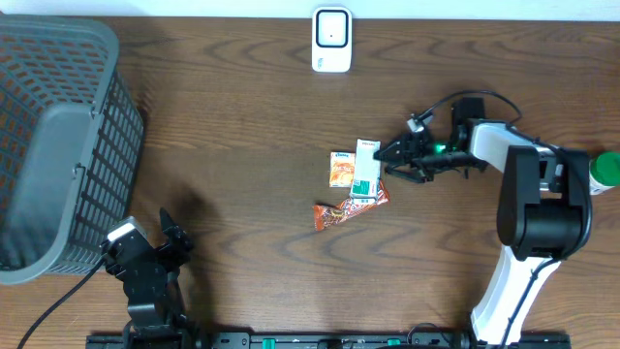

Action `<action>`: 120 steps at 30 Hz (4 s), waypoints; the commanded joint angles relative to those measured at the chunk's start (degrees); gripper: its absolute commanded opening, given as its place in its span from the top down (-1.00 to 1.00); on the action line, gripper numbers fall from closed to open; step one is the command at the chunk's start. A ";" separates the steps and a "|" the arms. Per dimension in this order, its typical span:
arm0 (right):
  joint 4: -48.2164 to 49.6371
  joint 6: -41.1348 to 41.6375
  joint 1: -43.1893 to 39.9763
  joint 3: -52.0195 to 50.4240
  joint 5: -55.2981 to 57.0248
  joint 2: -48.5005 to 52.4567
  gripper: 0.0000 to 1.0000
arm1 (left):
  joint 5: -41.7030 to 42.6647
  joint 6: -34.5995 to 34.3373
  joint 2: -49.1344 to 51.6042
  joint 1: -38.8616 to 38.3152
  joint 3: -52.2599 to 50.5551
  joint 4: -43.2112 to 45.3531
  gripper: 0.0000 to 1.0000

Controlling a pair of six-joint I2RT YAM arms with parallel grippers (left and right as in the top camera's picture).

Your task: Scan the item barcode

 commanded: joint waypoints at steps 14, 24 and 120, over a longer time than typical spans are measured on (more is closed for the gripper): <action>0.15 1.86 5.07 -1.70 15.85 2.12 0.67 | -0.79 -0.33 -0.15 0.13 -0.46 -0.15 -0.68; -10.27 -19.96 -3.69 0.74 -12.59 2.10 0.64 | -0.79 -0.33 -0.15 0.13 -0.46 -0.15 -0.68; 27.69 -5.68 18.08 2.45 -30.75 2.12 0.98 | -0.79 -0.33 -0.15 0.13 -0.46 -0.15 -0.68</action>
